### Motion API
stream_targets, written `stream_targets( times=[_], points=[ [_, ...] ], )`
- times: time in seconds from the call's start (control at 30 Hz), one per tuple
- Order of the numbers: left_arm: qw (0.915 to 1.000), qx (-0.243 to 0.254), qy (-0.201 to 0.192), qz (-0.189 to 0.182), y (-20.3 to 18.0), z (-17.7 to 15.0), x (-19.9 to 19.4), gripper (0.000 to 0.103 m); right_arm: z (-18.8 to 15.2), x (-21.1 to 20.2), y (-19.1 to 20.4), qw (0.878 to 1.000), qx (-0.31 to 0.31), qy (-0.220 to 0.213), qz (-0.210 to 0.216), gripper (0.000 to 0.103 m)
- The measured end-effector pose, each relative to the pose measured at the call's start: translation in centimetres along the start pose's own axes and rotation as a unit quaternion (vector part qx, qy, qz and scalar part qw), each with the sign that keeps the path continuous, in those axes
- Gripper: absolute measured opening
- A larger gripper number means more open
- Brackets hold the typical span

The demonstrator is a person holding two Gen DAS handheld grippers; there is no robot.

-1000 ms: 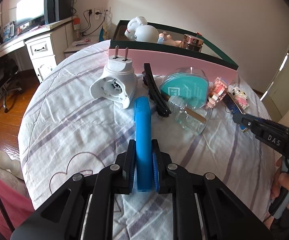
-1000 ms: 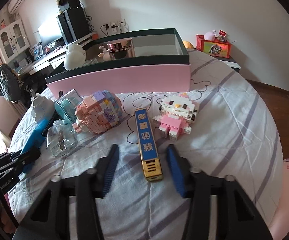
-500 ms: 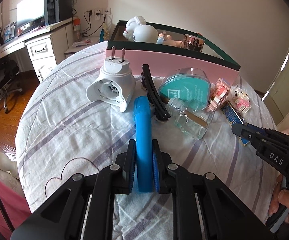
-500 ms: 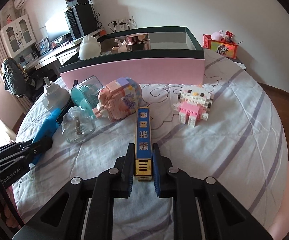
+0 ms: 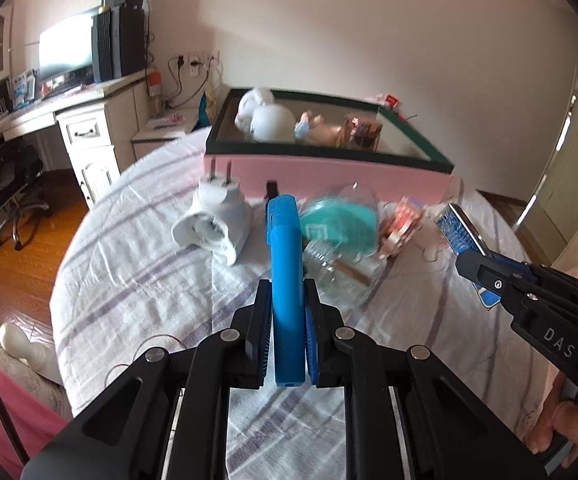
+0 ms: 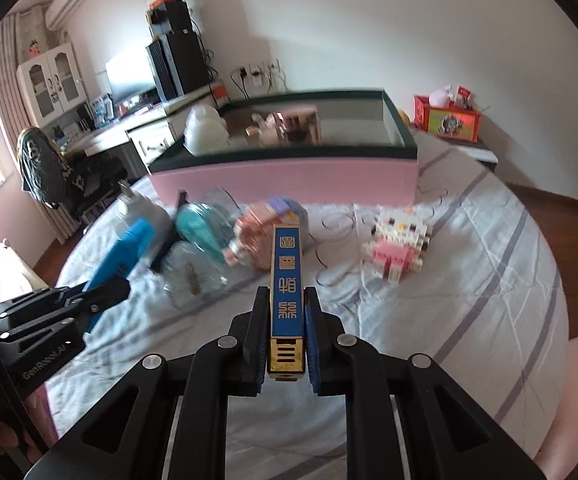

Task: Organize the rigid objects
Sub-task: 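Place the blue-gold box in the pink box with the right tool while the left tool places the highlighter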

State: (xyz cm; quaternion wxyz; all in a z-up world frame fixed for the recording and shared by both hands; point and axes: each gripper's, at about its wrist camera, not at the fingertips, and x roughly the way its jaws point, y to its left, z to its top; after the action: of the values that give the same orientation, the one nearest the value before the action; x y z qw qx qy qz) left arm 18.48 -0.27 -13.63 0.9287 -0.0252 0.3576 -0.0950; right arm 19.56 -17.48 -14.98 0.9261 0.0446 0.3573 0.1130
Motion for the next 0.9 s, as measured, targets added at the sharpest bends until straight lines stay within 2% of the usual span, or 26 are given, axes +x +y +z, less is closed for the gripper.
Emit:
stream_targets(
  times=[0.27,0.37,0.63,0.9],
  points=[
    [0.9967,0.031,-0.074,0.011,-2.5,2.5,-5.3,0.014,1.7,-6.1,3.5,0.994,-0.028,-0.103,0.001,0.016],
    [0.9947,0.039,-0.094,0.011,-3.3,3.3,-6.7,0.014,2.4,-7.8,4.4,0.991,-0.038,-0.126,0.0,0.016],
    [0.9911,0.049,-0.122,0.02,-4.2,3.6,-8.6,0.014,2.8,-10.1,5.9,0.987,-0.053,-0.15,-0.007,0.016],
    [0.9911,0.056,-0.119,0.021,-4.7,4.5,-7.7,0.014,3.1,-9.7,5.8,0.987,-0.057,-0.148,-0.006,0.016]
  ],
)
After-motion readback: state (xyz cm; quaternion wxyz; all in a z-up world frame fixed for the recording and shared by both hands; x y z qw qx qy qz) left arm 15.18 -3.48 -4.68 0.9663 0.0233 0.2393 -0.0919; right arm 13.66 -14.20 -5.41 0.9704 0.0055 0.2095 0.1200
